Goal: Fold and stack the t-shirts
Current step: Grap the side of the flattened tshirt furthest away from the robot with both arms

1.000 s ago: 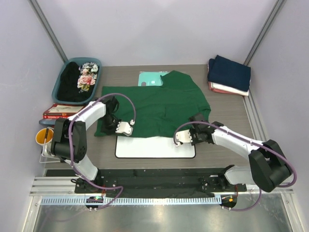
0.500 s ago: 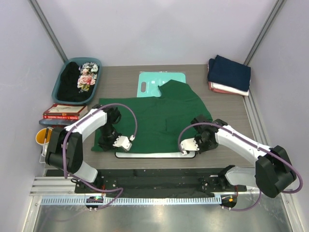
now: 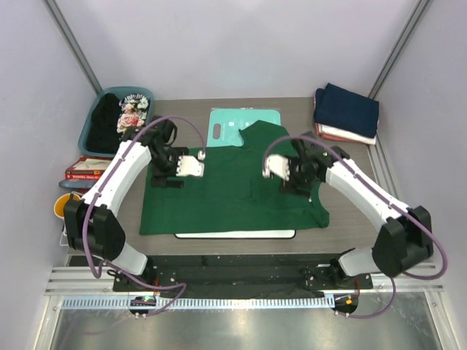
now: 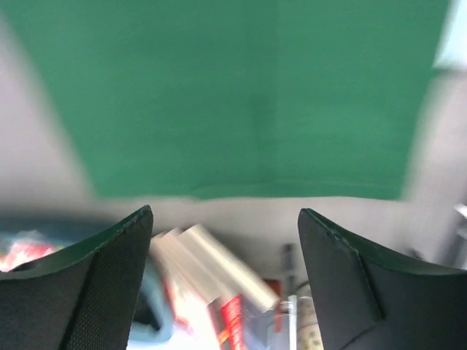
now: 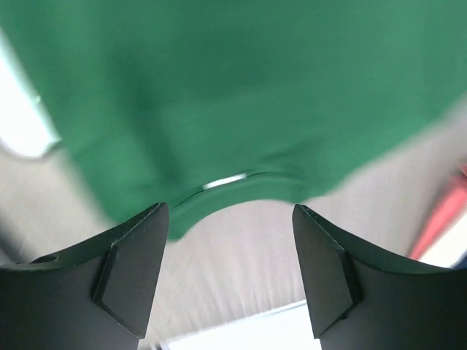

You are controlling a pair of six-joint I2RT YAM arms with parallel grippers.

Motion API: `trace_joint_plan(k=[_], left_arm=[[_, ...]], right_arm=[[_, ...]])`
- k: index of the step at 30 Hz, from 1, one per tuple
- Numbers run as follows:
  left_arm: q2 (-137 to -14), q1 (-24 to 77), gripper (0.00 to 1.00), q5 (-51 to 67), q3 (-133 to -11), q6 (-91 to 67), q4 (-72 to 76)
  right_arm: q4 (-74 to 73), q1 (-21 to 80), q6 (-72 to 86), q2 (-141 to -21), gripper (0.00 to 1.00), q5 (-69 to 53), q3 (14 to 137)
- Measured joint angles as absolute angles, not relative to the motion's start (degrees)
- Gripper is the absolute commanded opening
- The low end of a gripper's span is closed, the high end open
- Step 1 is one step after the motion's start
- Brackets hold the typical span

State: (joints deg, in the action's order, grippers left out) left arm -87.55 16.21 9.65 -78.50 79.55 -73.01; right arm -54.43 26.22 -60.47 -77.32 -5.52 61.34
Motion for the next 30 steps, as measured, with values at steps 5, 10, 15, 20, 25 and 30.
trace_joint_plan(k=[5,10,15,20,25,30], left_arm=[[-95.39,13.19,0.89,4.56,-85.82,73.76,-62.65],[-114.74,9.41,0.88,-0.08,-101.38,69.32,-58.04],[-126.3,5.74,0.88,-2.31,-112.77,69.49,-56.75],[-128.68,4.38,0.89,-4.58,-114.61,73.93,-56.75],[-129.86,4.73,0.88,-4.99,-114.61,76.64,-56.6],[-130.5,4.86,0.88,-5.02,-114.41,76.99,-56.62]], right_arm=[[-44.05,19.05,-47.05,-91.07,0.72,-4.29,75.44],[-37.56,12.08,-32.49,-111.37,0.71,-4.84,96.82],[-35.46,8.05,-26.02,-124.01,0.7,-6.35,110.69],[-36.45,7.57,-22.68,-134.78,0.69,-9.23,124.07],[-36.73,7.77,-19.53,-141.95,0.68,-12.95,130.13],[-36.38,7.81,-16.1,-146.78,0.66,-16.84,133.03]])
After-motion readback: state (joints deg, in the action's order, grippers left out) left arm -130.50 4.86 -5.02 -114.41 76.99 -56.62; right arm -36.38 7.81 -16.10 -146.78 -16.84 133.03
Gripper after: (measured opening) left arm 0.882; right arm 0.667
